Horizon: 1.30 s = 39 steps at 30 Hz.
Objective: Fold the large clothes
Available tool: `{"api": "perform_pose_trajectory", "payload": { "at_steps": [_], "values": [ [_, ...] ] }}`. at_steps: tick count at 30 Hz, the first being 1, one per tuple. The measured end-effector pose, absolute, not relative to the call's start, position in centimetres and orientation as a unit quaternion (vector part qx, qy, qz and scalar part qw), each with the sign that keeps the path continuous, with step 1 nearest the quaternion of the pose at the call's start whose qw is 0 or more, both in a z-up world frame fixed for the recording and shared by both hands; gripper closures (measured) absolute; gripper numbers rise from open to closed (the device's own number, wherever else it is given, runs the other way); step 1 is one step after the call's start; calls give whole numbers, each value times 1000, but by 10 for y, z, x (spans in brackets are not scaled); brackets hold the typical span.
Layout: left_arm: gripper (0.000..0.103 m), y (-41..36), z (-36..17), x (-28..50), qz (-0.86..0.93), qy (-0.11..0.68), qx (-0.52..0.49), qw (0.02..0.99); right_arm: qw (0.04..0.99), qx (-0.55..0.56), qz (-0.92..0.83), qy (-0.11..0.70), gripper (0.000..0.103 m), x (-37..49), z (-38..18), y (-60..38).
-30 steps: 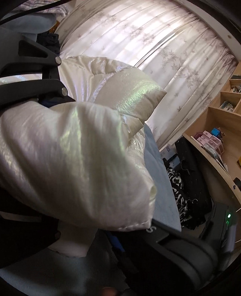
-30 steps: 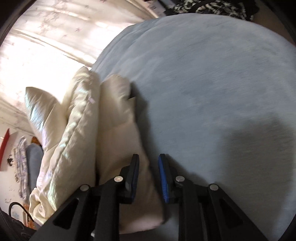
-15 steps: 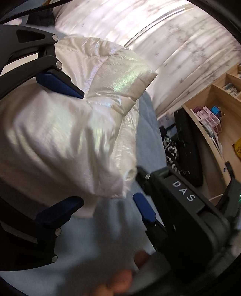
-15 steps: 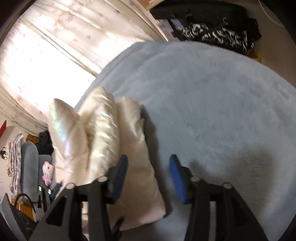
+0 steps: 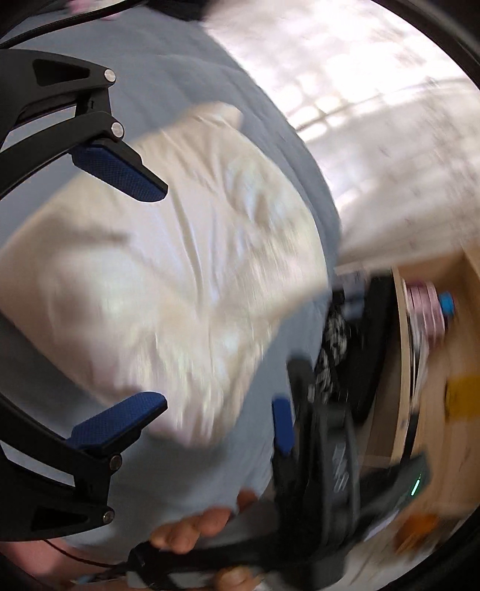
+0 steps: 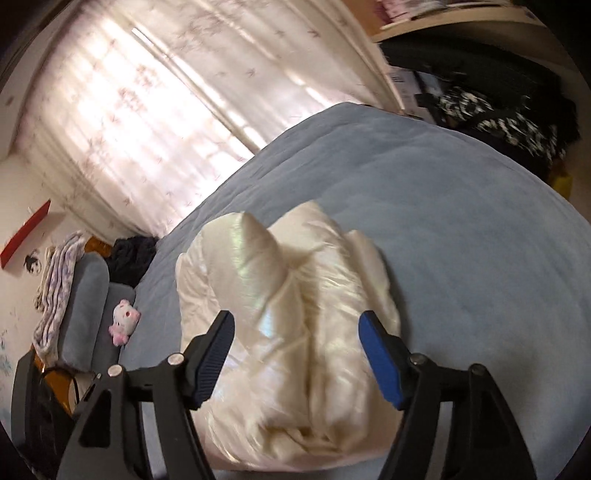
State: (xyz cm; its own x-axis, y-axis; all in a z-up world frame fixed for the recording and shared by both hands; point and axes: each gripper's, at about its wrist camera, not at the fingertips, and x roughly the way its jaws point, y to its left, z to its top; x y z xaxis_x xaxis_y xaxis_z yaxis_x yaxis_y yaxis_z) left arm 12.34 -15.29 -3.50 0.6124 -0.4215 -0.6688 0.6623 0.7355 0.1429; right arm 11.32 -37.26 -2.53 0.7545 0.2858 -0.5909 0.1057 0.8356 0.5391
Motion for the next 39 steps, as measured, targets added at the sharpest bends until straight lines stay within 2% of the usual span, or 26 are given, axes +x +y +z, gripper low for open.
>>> {"api": "perform_pose_trajectory", "payload": {
  "at_steps": [6, 16, 24, 26, 27, 28, 33, 39],
  "values": [
    [1, -112, -38, 156, -249, 333, 134, 899, 892, 253, 69, 367, 33, 147, -25, -358],
    [1, -100, -55, 217, -189, 357, 61, 913, 878, 244, 94, 402, 33, 197, -35, -353],
    [1, -104, -68, 259, -130, 340, 26, 931, 867, 210, 113, 438, 33, 238, -50, -332],
    [1, -108, -71, 267, -122, 337, 25, 933, 869, 202, 122, 435, 54, 239, -52, -332],
    [1, -110, -70, 269, -118, 332, 21, 936, 870, 198, 131, 433, 69, 237, -51, -333],
    [1, -113, -68, 270, -115, 324, 14, 939, 875, 193, 127, 426, 73, 233, -47, -335],
    [1, -138, -51, 268, -136, 287, -13, 948, 896, 186, 92, 393, 78, 211, -34, -356],
    [1, -193, -56, 277, -156, 300, 32, 940, 885, 223, 48, 406, 78, 206, -68, -387]
  ]
}}
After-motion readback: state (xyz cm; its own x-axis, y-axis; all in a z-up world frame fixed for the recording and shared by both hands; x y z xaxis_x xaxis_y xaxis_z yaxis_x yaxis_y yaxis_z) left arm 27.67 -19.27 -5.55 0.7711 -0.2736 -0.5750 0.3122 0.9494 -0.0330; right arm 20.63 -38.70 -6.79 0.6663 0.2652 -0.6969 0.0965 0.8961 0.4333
